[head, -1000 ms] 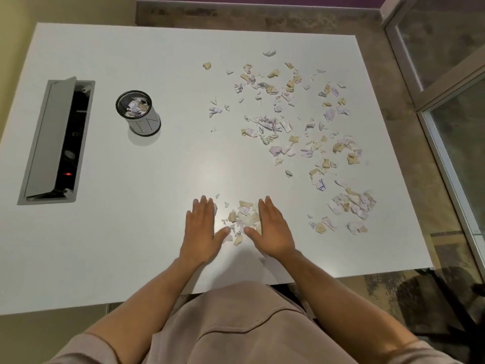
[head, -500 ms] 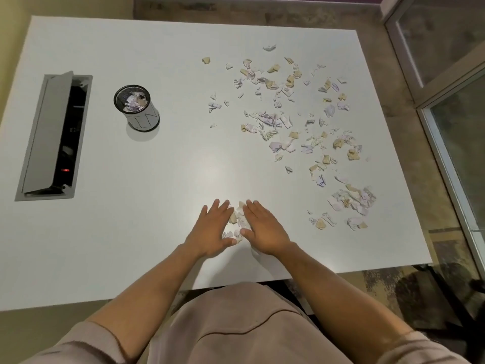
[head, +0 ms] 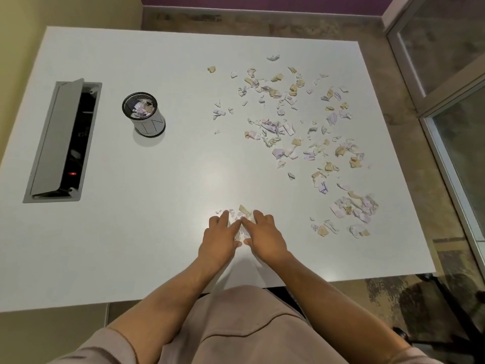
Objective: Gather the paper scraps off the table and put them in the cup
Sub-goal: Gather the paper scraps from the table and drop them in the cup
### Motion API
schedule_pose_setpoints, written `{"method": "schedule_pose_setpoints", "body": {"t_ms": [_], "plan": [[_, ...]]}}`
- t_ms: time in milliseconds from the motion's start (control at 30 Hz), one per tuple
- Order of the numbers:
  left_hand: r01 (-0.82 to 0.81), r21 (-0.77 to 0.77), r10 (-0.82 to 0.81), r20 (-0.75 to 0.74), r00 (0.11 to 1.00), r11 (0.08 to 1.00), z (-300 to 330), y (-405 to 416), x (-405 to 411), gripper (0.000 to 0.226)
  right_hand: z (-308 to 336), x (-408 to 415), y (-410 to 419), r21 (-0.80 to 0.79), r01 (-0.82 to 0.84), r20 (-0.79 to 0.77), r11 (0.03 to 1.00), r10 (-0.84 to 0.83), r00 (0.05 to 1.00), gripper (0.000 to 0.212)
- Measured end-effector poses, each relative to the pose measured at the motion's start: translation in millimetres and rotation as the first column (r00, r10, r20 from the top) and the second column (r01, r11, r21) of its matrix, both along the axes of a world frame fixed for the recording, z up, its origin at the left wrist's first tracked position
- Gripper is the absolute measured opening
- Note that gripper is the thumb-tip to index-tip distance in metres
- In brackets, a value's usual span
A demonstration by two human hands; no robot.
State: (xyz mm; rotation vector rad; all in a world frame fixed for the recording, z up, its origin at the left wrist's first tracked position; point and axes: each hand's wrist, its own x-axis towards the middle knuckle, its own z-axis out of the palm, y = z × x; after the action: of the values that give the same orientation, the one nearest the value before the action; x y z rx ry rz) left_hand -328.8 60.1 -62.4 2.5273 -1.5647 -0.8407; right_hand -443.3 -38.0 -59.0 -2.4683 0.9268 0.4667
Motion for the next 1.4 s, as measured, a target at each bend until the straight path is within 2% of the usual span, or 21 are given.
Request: {"method": "schedule_pose_setpoints", "body": {"t_ms": [100, 167, 367, 467, 533, 667, 800, 867, 967, 1067, 1167, 1300, 1400], "plan": [[-0.024, -0.082, 0.019, -0.062, 0.998, 0.996, -1, 2, 1, 0.027, 1, -1, 1, -0.051, -0.041, 0.003, 0.998, 0.041, 0.999, 0.035], [-0.046, -0.110, 0.038, -0.068, 0.997, 0.993, 0, 4, 3, 0.014, 0, -2, 3, -0.086, -0.057, -0.004, 0.995, 0.057, 0.998, 0.032], [-0.067, -0.098, 0.057, -0.101, 0.993, 0.993, 3, 1, 14, 0.018, -1, -2, 2, -0.113, -0.091, 0.050, 0.989, 0.097, 0.994, 0.022], [-0.178, -0.145, 0.149, -0.191, 0.970, 0.973, 3, 1, 19, 0.017, 3, 1, -3, -0.065, 0.043, 0.119, 0.997, -0.035, 0.992, 0.020], [-0.276, -0.145, 0.234, -0.253, 0.939, 0.950, 5, -1, 22, 0.015, 5, 3, -8, 0.066, 0.184, 0.178, 0.981, -0.192, 0.965, 0.018], [-0.505, -0.093, 0.427, -0.415, 0.803, 0.858, 12, -5, 30, 0.014, 14, 3, -16, 0.310, 0.411, 0.289, 0.857, -0.497, 0.818, 0.012], [-0.685, -0.005, 0.561, -0.569, 0.601, 0.728, 23, -8, 44, 0.010, 28, 11, -26, 0.475, 0.529, 0.264, 0.703, -0.688, 0.676, 0.006], [-0.738, 0.034, 0.584, -0.637, 0.504, 0.674, 29, -9, 53, 0.009, 33, 19, -30, 0.564, 0.552, 0.242, 0.614, -0.762, 0.601, 0.006], [-0.791, 0.063, 0.583, -0.712, 0.392, 0.609, 39, -11, 67, 0.011, 40, 32, -33, 0.748, 0.511, 0.193, 0.424, -0.875, 0.444, 0.010], [-0.848, 0.141, 0.541, -0.820, 0.189, 0.510, 50, -15, 82, 0.016, 46, 53, -37, 0.861, 0.420, 0.121, 0.286, -0.918, 0.378, 0.007], [-0.868, 0.150, 0.501, -0.856, 0.126, 0.474, 56, -17, 100, 0.013, 50, 78, -41, 0.907, 0.357, 0.085, 0.222, -0.928, 0.363, 0.007], [-0.898, 0.110, 0.487, -0.864, 0.126, 0.426, 61, -22, 133, 0.014, 54, 116, -46, 0.940, 0.293, 0.056, 0.172, -0.928, 0.368, 0.007], [-0.924, 0.100, 0.466, -0.880, 0.091, 0.370, 67, -29, 161, 0.014, 61, 147, -51, 0.952, 0.258, 0.060, 0.167, -0.924, 0.377, 0.006]]}}
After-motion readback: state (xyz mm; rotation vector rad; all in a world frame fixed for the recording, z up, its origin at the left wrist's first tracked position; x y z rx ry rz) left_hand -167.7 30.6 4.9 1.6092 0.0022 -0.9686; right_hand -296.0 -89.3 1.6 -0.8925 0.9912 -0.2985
